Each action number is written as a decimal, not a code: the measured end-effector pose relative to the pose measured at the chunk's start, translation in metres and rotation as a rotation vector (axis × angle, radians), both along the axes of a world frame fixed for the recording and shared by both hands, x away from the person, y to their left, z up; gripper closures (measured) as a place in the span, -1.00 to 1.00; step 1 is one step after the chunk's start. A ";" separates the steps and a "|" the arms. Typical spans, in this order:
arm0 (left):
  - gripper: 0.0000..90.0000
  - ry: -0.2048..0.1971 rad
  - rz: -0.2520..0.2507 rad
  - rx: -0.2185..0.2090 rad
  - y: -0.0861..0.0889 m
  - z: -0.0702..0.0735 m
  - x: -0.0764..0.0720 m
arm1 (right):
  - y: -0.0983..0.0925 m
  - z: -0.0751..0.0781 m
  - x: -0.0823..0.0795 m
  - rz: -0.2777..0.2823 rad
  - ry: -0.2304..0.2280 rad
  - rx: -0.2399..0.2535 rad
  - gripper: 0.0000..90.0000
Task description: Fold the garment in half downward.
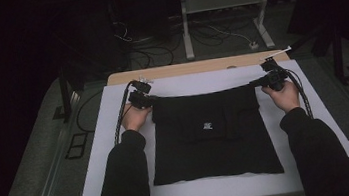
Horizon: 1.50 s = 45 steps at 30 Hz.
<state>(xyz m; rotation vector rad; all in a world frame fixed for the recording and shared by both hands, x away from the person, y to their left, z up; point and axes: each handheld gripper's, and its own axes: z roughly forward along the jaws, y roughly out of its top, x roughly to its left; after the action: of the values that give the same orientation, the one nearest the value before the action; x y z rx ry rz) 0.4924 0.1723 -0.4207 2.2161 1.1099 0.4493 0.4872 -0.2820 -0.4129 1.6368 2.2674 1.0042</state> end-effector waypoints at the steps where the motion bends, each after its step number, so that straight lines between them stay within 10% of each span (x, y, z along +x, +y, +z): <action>1: 0.92 0.004 0.001 -0.005 0.000 -0.001 0.000 | 0.000 -0.001 0.001 0.000 0.005 0.004 0.93; 15: 0.86 0.048 0.001 -0.040 0.003 -0.007 0.003 | -0.003 -0.015 0.003 -0.003 0.040 0.049 0.87; 21: 0.36 0.090 0.019 -0.079 0.004 -0.007 0.003 | 0.000 -0.014 -0.004 0.004 -0.021 -0.004 0.58; 32: -0.23 0.127 0.021 -0.204 0.011 0.003 0.002 | -0.009 -0.008 -0.009 0.000 -0.050 0.067 -0.08; 45: -1.00 0.136 -0.084 -0.314 0.006 0.021 -0.009 | -0.009 0.012 -0.021 0.002 -0.065 0.064 -1.00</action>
<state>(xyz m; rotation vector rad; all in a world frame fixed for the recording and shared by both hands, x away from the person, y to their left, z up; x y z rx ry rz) 0.4831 0.1784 -0.3999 2.0282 1.0698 0.0813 0.4659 -0.2908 -0.4008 1.6018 2.2173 1.1245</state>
